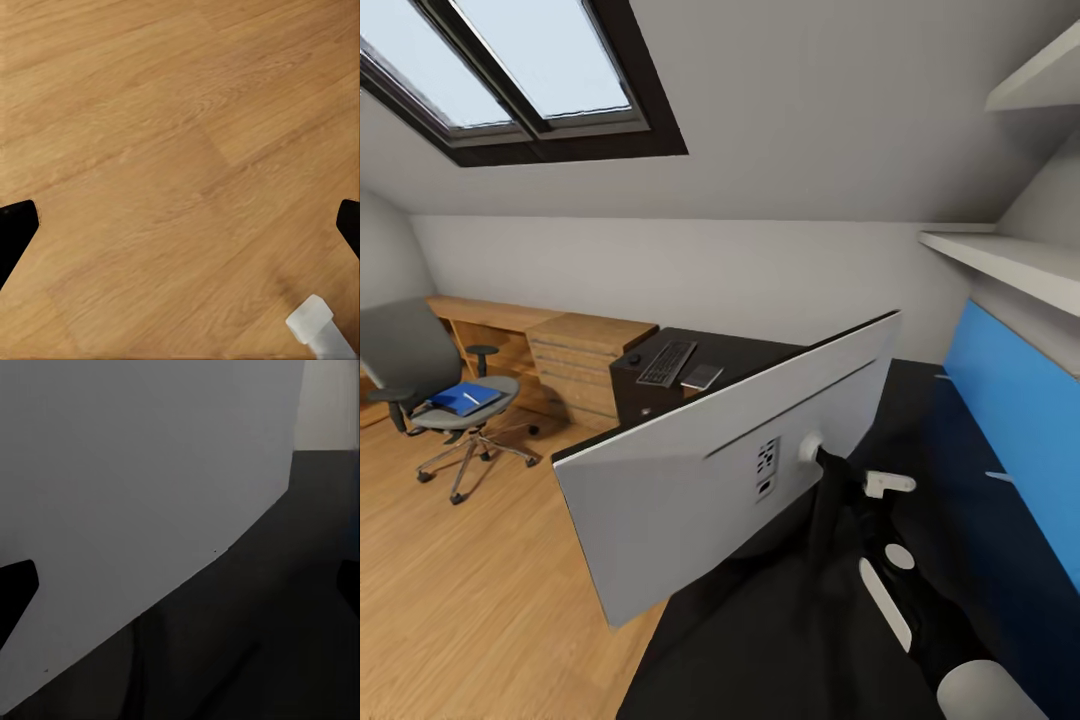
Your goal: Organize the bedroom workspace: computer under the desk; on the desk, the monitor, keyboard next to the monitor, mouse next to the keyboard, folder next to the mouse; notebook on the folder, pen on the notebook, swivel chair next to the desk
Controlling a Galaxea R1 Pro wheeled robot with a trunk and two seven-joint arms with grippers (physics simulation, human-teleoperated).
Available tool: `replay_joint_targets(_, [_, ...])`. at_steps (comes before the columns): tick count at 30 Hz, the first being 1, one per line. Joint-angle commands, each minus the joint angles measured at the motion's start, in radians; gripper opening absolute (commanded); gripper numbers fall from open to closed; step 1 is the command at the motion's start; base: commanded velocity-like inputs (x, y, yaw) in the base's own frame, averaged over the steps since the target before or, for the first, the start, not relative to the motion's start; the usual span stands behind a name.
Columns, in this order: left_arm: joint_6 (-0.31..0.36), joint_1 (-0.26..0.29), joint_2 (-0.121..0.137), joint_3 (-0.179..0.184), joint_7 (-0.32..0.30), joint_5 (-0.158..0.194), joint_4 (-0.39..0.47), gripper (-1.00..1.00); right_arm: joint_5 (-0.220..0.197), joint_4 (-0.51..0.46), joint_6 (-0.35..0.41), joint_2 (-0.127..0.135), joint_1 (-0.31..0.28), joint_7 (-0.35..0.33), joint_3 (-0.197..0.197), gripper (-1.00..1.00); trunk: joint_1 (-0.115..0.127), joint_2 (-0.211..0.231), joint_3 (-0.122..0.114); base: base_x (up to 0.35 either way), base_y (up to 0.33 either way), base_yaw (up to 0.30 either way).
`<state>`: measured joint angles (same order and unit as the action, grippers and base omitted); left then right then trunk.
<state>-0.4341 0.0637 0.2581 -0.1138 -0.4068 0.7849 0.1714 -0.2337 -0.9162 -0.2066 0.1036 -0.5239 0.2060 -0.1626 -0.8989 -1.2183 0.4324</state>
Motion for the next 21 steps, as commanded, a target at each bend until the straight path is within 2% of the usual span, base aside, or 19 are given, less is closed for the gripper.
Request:
replay_joint_targets(1, [0.002,0.001,0.0,-0.008,-0.01,0.002,-0.001,1.0,-0.01,0.0,-0.005,0.002,-0.001,0.021,-0.005,1.0,0.0,-0.001,0.001,-0.253,-0.017,0.0])
replay_joint_targets(7, [0.002,0.001,-0.001,-0.007,-0.01,0.002,-0.001,1.0,-0.012,0.0,-0.01,0.002,-0.001,0.107,-0.005,1.0,0.0,-0.001,0.001,-0.211,-0.137,0.0])
replay_joint_targets(16, [0.002,0.001,-0.006,-0.007,-0.01,0.002,-0.001,1.0,-0.012,0.0,-0.01,0.005,-0.001,0.119,-0.002,1.0,0.0,-0.001,0.001,-0.034,-0.067,0.0])
replay_joint_targets(21, [0.002,0.001,-0.006,-0.006,-0.01,0.002,-0.001,1.0,-0.012,0.003,-0.009,0.005,-0.001,0.119,-0.003,1.0,0.0,-0.001,0.001,-0.243,-0.004,0.0])
